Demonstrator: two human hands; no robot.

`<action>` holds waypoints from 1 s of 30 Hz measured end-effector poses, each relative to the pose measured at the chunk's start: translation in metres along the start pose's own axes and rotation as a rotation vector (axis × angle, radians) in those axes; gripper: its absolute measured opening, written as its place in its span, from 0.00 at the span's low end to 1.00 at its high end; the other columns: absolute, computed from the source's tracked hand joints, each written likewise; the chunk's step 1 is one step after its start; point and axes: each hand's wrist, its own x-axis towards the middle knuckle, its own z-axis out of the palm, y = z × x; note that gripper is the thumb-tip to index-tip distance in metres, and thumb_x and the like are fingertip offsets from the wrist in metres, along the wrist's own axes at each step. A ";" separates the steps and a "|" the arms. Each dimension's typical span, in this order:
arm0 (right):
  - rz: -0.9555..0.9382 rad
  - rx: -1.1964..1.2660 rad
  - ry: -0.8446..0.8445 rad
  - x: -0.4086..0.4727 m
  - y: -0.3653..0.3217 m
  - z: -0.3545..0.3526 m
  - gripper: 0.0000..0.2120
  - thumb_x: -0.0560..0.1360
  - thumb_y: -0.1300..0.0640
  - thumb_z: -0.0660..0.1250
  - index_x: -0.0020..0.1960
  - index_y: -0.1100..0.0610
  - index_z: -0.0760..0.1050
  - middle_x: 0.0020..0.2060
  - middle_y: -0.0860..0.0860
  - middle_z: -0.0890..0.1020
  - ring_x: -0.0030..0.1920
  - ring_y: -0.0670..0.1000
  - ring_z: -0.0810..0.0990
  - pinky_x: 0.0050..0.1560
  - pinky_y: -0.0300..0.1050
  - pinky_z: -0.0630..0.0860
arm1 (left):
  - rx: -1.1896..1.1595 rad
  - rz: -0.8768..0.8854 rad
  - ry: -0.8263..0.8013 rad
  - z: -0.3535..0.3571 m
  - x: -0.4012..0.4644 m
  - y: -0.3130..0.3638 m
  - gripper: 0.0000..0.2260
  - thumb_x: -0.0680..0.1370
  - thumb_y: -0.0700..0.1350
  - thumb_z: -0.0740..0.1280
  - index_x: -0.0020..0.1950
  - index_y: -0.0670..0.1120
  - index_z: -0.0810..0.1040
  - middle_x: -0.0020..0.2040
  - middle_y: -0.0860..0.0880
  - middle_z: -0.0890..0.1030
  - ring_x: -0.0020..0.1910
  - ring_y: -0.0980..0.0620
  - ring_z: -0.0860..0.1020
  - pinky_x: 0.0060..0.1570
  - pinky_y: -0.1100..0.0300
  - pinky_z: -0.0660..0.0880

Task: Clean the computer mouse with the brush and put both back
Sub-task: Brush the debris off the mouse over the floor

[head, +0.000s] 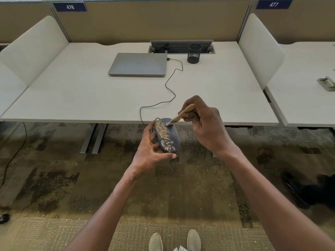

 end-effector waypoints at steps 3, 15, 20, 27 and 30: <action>0.004 -0.008 -0.046 -0.003 -0.001 -0.002 0.15 0.77 0.76 0.60 0.57 0.59 0.73 0.46 0.54 0.85 0.48 0.45 0.85 0.50 0.34 0.82 | 0.002 0.003 0.010 0.000 0.000 -0.001 0.55 0.64 0.32 0.82 0.79 0.59 0.54 0.75 0.42 0.70 0.66 0.45 0.80 0.62 0.42 0.79; 0.078 0.021 -0.199 -0.028 -0.007 -0.014 0.18 0.78 0.74 0.61 0.55 0.51 0.72 0.48 0.51 0.85 0.52 0.42 0.85 0.53 0.42 0.84 | -0.004 0.043 0.062 -0.003 0.003 -0.002 0.56 0.59 0.39 0.84 0.79 0.57 0.55 0.74 0.43 0.71 0.63 0.52 0.81 0.59 0.53 0.81; 0.094 -0.004 -0.223 -0.044 -0.002 -0.015 0.18 0.78 0.75 0.62 0.54 0.52 0.74 0.48 0.50 0.84 0.51 0.38 0.83 0.50 0.28 0.78 | -0.029 0.073 0.082 -0.006 0.005 -0.001 0.55 0.58 0.41 0.84 0.75 0.62 0.57 0.72 0.48 0.72 0.62 0.56 0.81 0.54 0.58 0.82; 0.074 -0.003 -0.113 -0.043 -0.004 -0.020 0.14 0.79 0.70 0.64 0.56 0.53 0.74 0.45 0.45 0.82 0.48 0.40 0.82 0.45 0.28 0.75 | 0.004 0.079 0.073 -0.007 0.007 -0.004 0.53 0.58 0.43 0.84 0.74 0.63 0.57 0.66 0.57 0.72 0.59 0.66 0.81 0.54 0.64 0.80; 0.043 0.006 -0.066 -0.037 -0.006 -0.017 0.13 0.79 0.70 0.64 0.56 0.54 0.73 0.44 0.44 0.81 0.46 0.41 0.82 0.44 0.30 0.76 | 0.010 0.085 0.070 -0.006 0.006 -0.005 0.53 0.58 0.43 0.85 0.73 0.65 0.57 0.67 0.55 0.73 0.60 0.64 0.81 0.54 0.63 0.80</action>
